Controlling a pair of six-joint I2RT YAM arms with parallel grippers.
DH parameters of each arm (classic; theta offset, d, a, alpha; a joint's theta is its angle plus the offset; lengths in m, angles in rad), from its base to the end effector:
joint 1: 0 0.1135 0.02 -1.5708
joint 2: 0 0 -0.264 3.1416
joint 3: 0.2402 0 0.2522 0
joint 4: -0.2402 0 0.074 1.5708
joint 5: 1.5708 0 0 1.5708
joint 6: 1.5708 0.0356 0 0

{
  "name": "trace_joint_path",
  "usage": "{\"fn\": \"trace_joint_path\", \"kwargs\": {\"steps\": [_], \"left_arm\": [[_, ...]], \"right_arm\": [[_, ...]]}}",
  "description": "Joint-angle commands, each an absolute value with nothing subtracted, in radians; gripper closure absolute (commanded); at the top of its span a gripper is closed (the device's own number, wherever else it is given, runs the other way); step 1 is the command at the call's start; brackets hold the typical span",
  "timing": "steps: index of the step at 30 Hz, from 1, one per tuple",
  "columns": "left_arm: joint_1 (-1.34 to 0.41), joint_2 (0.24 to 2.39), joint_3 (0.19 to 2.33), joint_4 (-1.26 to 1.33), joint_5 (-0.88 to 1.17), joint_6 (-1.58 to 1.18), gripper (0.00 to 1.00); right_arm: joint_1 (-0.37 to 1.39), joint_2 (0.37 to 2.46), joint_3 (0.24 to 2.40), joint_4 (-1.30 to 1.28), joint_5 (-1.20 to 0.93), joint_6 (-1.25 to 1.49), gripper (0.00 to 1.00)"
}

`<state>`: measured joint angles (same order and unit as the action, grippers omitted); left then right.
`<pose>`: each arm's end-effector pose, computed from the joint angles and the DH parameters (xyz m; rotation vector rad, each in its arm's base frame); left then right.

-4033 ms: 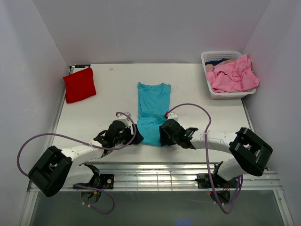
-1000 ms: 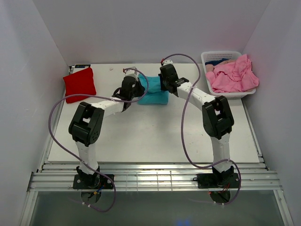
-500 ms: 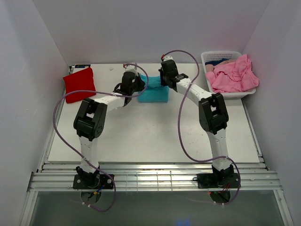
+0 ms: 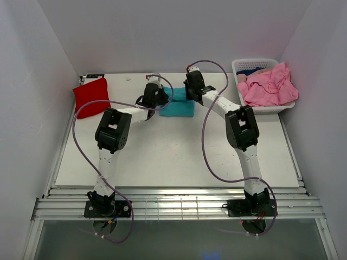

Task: Fold and stack the t-shirts
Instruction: Fold the long partially folded tshirt into a neat square

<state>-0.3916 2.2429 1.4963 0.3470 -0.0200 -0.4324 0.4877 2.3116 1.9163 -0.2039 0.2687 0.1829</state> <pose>0.4679 -0.1924 0.1551 -0.0542 2.0061 -0.5146 0.4786 0.2432 0.2083 -0.1741 2.1402 0.0987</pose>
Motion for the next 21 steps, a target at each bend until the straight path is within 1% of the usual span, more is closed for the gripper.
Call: {"fn": "trace_joint_path", "kwargs": {"steps": [1,2,3,4,5,7,8,12,14,15,16,17,18,19,21], "left_arm": [[-0.385,2.250,1.555,0.400,-0.026,-0.399,0.85],[-0.385,2.252,1.569,0.413,-0.050,-0.382,0.75],[-0.385,2.252,1.584,0.417,-0.066,-0.371,0.49],[-0.385,2.243,1.620,0.417,-0.081,-0.359,0.41],[-0.385,2.237,1.638,0.419,-0.116,-0.329,0.36],[-0.385,2.212,1.683,0.419,-0.156,-0.292,0.30],[-0.385,2.176,1.687,0.420,-0.199,-0.270,0.27],[-0.391,2.068,1.629,0.429,-0.193,-0.284,0.27],[-0.406,2.034,1.556,0.430,-0.177,-0.310,0.27],[-0.413,2.013,1.528,0.431,-0.131,-0.340,0.32],[-0.417,2.007,1.504,0.433,-0.099,-0.354,0.42],[-0.431,2.006,1.464,0.434,-0.071,-0.371,0.78],[-0.437,2.013,1.448,0.433,-0.049,-0.386,0.99],[-0.448,2.017,1.428,0.433,-0.004,-0.425,1.00],[-0.459,2.042,1.393,0.434,0.044,-0.451,1.00]], "right_arm": [[0.480,2.310,1.921,-0.106,0.320,0.176,0.65],[0.480,2.310,1.911,-0.089,0.339,0.173,0.53],[0.480,2.301,1.907,-0.048,0.354,0.164,0.45],[0.480,2.293,1.905,-0.029,0.392,0.140,0.42],[0.480,2.283,1.904,-0.015,0.414,0.126,0.42],[0.480,2.223,1.873,0.046,0.457,0.101,0.41],[0.480,2.160,1.846,0.076,0.457,0.072,0.38],[0.482,2.039,1.700,0.144,0.431,0.052,0.37],[0.482,2.016,1.684,0.115,0.361,0.066,0.38],[0.482,2.016,1.683,0.097,0.333,0.084,0.42],[0.482,2.019,1.683,0.078,0.271,0.093,0.49],[0.482,2.028,1.684,0.048,0.240,0.106,0.61],[0.483,2.034,1.684,0.034,0.206,0.129,0.85],[0.482,2.036,1.677,0.026,0.124,0.139,0.92],[0.485,2.040,1.658,0.035,0.054,0.156,0.92]]}}
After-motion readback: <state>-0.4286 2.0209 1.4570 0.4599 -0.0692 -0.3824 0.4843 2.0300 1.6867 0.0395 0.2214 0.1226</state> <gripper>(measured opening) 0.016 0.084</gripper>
